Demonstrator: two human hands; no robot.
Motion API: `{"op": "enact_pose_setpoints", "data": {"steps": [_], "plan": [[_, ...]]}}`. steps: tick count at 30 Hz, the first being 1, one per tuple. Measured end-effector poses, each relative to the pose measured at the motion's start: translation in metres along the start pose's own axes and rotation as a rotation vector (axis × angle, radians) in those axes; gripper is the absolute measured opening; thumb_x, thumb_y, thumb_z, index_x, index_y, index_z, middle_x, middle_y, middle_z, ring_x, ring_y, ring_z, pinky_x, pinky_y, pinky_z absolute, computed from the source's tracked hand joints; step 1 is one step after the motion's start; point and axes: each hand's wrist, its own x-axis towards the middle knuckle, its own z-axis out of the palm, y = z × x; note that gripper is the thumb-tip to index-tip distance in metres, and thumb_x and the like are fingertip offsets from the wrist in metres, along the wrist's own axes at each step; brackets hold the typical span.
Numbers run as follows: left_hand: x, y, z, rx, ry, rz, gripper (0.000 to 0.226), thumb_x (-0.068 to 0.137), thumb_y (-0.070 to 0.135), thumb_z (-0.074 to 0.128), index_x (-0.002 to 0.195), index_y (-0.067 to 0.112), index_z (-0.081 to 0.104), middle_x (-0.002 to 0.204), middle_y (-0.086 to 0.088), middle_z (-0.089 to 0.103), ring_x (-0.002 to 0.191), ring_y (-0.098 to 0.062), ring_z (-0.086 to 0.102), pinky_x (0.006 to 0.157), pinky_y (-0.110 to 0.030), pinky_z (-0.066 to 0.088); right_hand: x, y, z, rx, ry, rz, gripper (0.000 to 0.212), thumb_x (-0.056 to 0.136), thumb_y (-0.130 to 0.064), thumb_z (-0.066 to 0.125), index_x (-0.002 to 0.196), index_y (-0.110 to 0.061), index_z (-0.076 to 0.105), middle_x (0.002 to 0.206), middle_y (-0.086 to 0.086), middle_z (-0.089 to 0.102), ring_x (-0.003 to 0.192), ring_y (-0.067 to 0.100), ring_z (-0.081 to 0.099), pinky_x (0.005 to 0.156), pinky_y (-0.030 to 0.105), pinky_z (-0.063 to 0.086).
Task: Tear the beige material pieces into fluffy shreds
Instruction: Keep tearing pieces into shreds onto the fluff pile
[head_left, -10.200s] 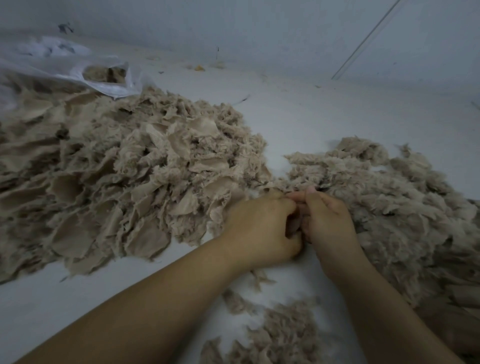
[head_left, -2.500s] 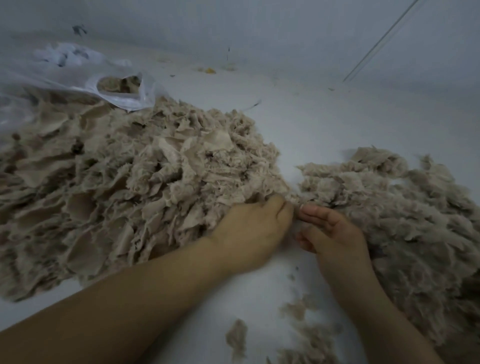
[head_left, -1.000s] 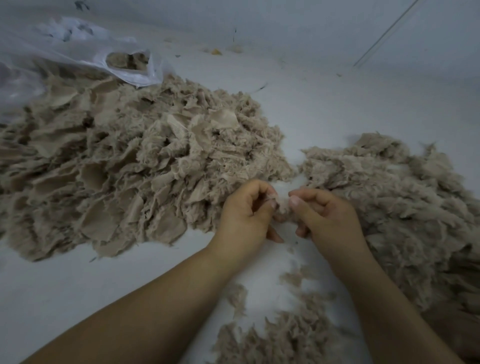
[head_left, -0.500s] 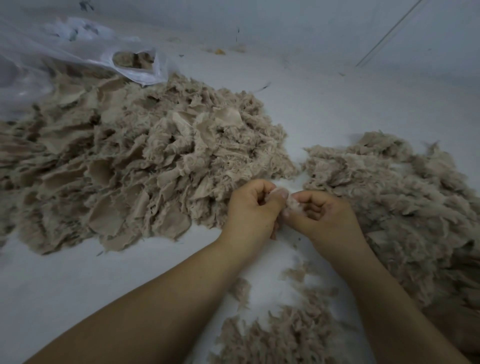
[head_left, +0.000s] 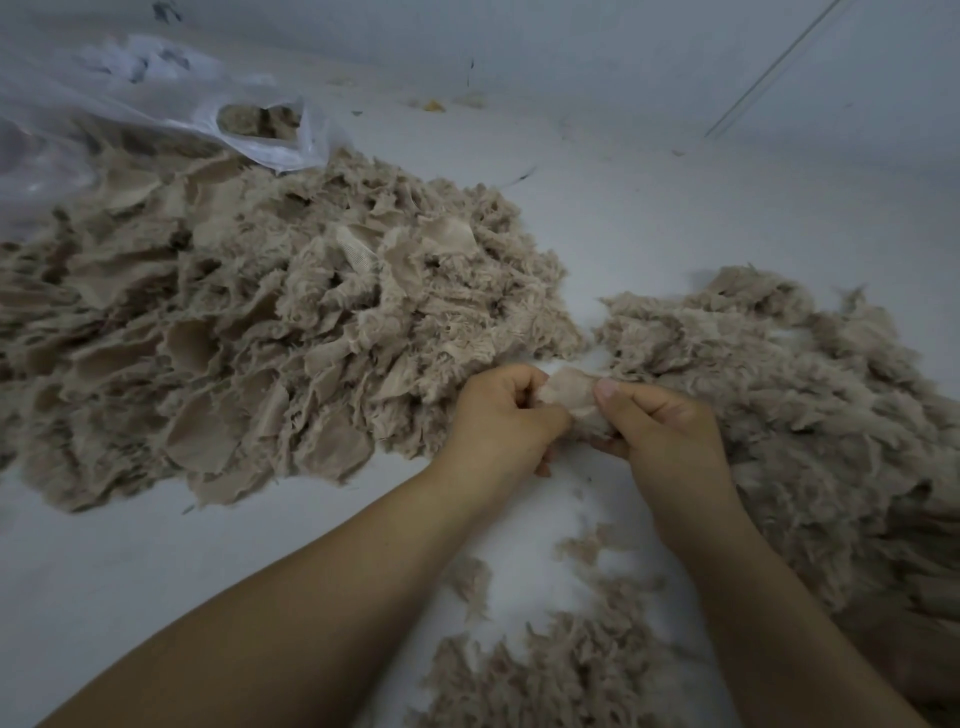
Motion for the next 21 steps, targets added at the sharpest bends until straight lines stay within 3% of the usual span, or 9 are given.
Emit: {"op": "enact_pose_setpoints", "data": {"steps": [3,6,8,10,12,15,18,21], "plan": [[-0.0006,0.0014,-0.0015,-0.111,0.065,-0.016,0.015,0.087,-0.006,0.053,0.076,0.005,0.058,0.057,-0.014,0.051,0.043,-0.018,0.049,0.039,-0.024,0.044,0.0009,0.0010,-0.0005,0.040,0.036,0.050,0.020,0.097,-0.020,0.062,0.093,-0.015,0.081,0.091,0.010,0.078,0.093,0.032,0.074,0.084,0.048,0.061],[0.0001,0.0027,0.0012,-0.101,-0.025,-0.005,0.022,0.094,0.019,0.062,0.081,0.000,0.059,0.054,-0.005,0.054,0.045,-0.018,0.052,0.041,-0.027,0.046,-0.0007,-0.0025,0.0002,0.051,0.004,0.032,0.023,0.094,-0.024,0.063,0.100,-0.009,0.080,0.095,0.015,0.077,0.097,0.036,0.072,0.091,0.055,0.057],[0.0015,0.0027,0.0046,-0.004,-0.075,0.021,0.031,0.090,0.029,0.070,0.075,0.003,0.060,0.049,0.000,0.054,0.041,-0.015,0.051,0.039,-0.025,0.045,-0.0016,-0.0037,-0.0005,0.035,-0.014,0.011,0.022,0.093,-0.025,0.064,0.094,-0.011,0.081,0.090,0.016,0.077,0.091,0.038,0.073,0.089,0.053,0.058],[0.0028,0.0009,0.0054,0.004,-0.073,0.014,0.025,0.091,0.018,0.068,0.071,0.005,0.059,0.048,0.001,0.055,0.039,-0.013,0.049,0.038,-0.023,0.043,-0.0002,-0.0029,-0.0021,0.038,0.010,0.031,0.024,0.097,-0.022,0.062,0.090,-0.007,0.080,0.085,0.020,0.075,0.083,0.043,0.070,0.081,0.051,0.059],[0.0031,-0.0006,0.0029,-0.025,-0.061,-0.001,0.024,0.095,0.010,0.061,0.073,0.002,0.058,0.053,-0.003,0.058,0.040,-0.014,0.050,0.039,-0.022,0.043,0.0020,-0.0015,-0.0023,0.056,0.036,0.057,0.025,0.099,-0.019,0.060,0.088,-0.005,0.079,0.080,0.019,0.075,0.074,0.033,0.070,0.068,0.040,0.060],[0.0028,0.0001,-0.0002,-0.052,-0.060,-0.012,0.027,0.102,0.015,0.050,0.079,0.001,0.054,0.058,-0.010,0.056,0.043,-0.016,0.053,0.041,-0.024,0.046,0.0031,-0.0020,0.0011,0.030,0.064,0.087,0.027,0.098,-0.015,0.061,0.078,-0.015,0.079,0.071,0.008,0.074,0.060,0.012,0.065,0.054,0.021,0.052],[0.0015,0.0026,0.0011,-0.067,-0.073,-0.022,0.030,0.103,0.023,0.048,0.082,0.001,0.054,0.058,-0.013,0.056,0.043,-0.017,0.055,0.041,-0.025,0.047,0.0020,-0.0043,0.0017,0.011,0.059,0.088,0.031,0.098,-0.014,0.061,0.072,-0.016,0.078,0.068,0.012,0.070,0.058,0.012,0.062,0.052,0.020,0.051],[0.0011,0.0011,0.0017,0.006,-0.120,0.000,0.027,0.092,0.021,0.067,0.072,0.009,0.052,0.050,-0.002,0.057,0.042,-0.015,0.055,0.041,-0.024,0.046,0.0008,-0.0055,0.0006,0.011,0.088,0.102,0.031,0.098,-0.013,0.061,0.070,-0.012,0.075,0.067,0.015,0.069,0.059,0.016,0.062,0.054,0.024,0.054]]}}
